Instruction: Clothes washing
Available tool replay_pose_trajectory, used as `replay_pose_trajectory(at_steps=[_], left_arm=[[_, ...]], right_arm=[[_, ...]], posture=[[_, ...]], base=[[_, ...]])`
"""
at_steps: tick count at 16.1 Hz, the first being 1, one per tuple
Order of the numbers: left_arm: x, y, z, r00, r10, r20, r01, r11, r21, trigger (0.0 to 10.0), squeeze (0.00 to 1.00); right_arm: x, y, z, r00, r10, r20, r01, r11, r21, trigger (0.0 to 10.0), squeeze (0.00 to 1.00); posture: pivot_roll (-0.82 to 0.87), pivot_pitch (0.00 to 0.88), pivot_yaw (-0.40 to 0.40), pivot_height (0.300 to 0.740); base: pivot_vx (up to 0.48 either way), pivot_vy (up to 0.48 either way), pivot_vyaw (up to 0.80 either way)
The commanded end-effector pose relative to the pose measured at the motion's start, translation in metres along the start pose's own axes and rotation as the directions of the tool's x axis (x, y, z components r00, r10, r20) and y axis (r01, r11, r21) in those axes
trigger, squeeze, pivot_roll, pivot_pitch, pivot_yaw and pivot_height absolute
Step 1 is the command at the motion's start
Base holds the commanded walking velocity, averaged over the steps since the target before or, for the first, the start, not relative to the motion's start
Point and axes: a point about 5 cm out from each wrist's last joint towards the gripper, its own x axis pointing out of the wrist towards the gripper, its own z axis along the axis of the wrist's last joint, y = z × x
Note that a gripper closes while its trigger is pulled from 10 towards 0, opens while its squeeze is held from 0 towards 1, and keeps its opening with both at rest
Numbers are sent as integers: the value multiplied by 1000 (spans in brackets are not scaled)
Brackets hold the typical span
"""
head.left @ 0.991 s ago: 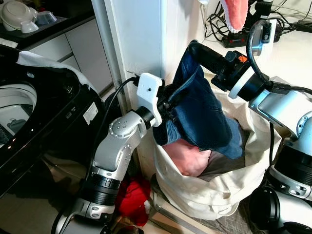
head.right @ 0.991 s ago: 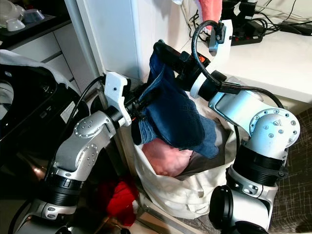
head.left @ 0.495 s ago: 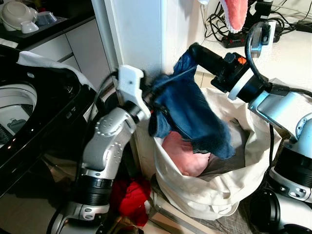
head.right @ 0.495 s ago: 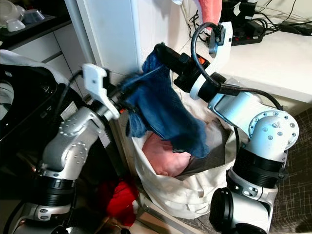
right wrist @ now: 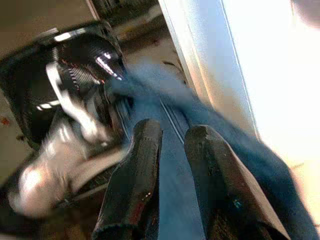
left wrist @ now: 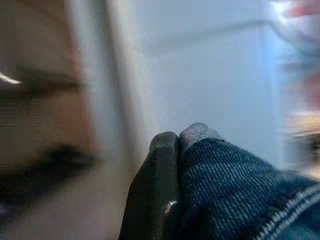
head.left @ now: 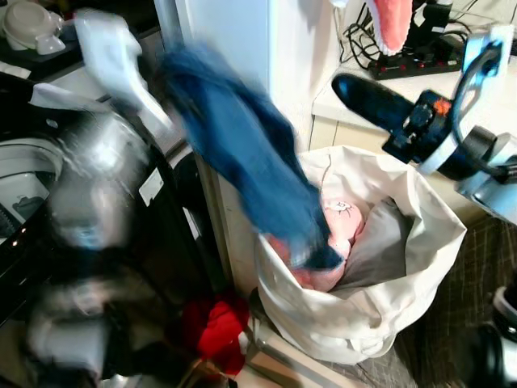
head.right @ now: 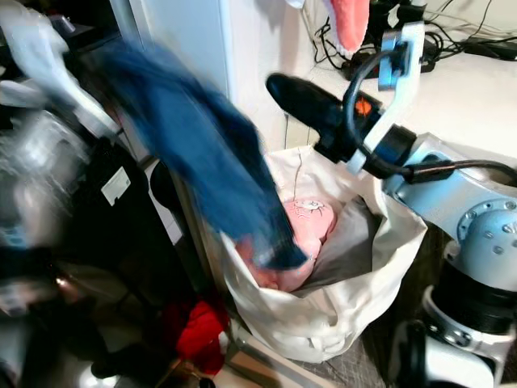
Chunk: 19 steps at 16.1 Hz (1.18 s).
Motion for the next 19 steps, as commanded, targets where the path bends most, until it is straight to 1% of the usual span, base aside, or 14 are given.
replay_pose_trajectory(at_steps=[1, 2, 3, 4, 5, 6, 7, 8, 9, 10, 12, 14, 17, 19], left_arm=[[12, 36, 35, 982, 161, 97, -177, 967, 184, 0, 0], [18, 56, 56, 957, 246, 153, -284, 898, 336, 0, 0], [25, 81, 88, 908, 332, 257, -420, 710, 566, 0, 0], [27, 90, 103, 875, 369, 312, -481, 598, 642, 0, 0], [27, 105, 138, 784, 422, 455, -610, 388, 691, 0, 0], [29, 112, 157, 729, 440, 524, -662, 260, 703, 0, 0], [32, 114, 152, 745, 462, 482, -636, 272, 722, 0, 0], [36, 114, 140, 768, 488, 414, -604, 337, 723, 0, 0], [43, 113, 75, 808, 585, 76, -558, 715, 421, 2078, 0], [43, 106, 45, 813, 580, -41, -544, 783, 301, 10000, 0], [38, 102, 23, 802, 591, -89, -536, 777, 330, 10000, 0], [25, 109, -2, 723, 672, -161, -534, 691, 487, 10000, 0], [25, 104, -15, 694, 682, -230, -504, 689, 521, 10000, 0], [32, 97, -11, 720, 661, -211, -513, 713, 478, 10000, 0]], right_arm=[[1, 2, -1, 1000, 6, -8, -6, 999, -32, 10000, 0], [2, 2, -2, 1000, 3, -9, -3, 999, -33, 10000, 0], [4, 2, -4, 1000, 2, -11, -2, 999, -35, 10000, 0], [6, 2, -6, 1000, 4, -12, -4, 999, -36, 10000, 0], [10, 3, -8, 1000, 6, -15, -7, 999, -42, 10000, 0], [13, 4, -11, 1000, 7, -16, -8, 999, -52, 10000, 0], [15, 4, -13, 1000, 4, -12, -5, 999, -51, 10000, 0], [17, 5, -16, 1000, -8, -10, 7, 999, -49, 10000, 0], [23, -6, -28, 984, -178, -8, 174, 972, -158, 10000, 0], [24, -11, -30, 966, -259, 14, 256, 946, -198, 10000, 0], [26, -10, -30, 963, -267, 43, 270, 943, -194, 10000, 0], [32, 0, -34, 978, -204, 40, 208, 958, -200, 10000, 0], [42, 8, -42, 987, -155, 32, 158, 962, -224, 10000, 0], [46, 10, -42, 989, -141, 38, 146, 963, -225, 10000, 0]], posture=[[-19, 0, 67, 740], [-14, 0, 67, 740], [-2, 0, 56, 740], [-1, 0, 59, 740], [-6, 0, 69, 740], [-6, 0, 69, 740], [-15, 0, 84, 740], [-15, 0, 84, 740], [-31, 0, 102, 740], [-31, 0, 102, 740], [-31, 0, 93, 740], [-10, 0, 67, 740], [-5, 0, 59, 740], [0, 0, 57, 740]], base=[[0, 0, 0], [0, 0, 0], [0, 0, 0], [0, 0, 0], [0, 0, 0], [0, 0, 0], [0, 0, 0], [0, 0, 0], [0, 0, 0], [0, 0, 438], [0, 0, 800], [0, 0, 800], [0, 0, 800], [0, 0, 800]])
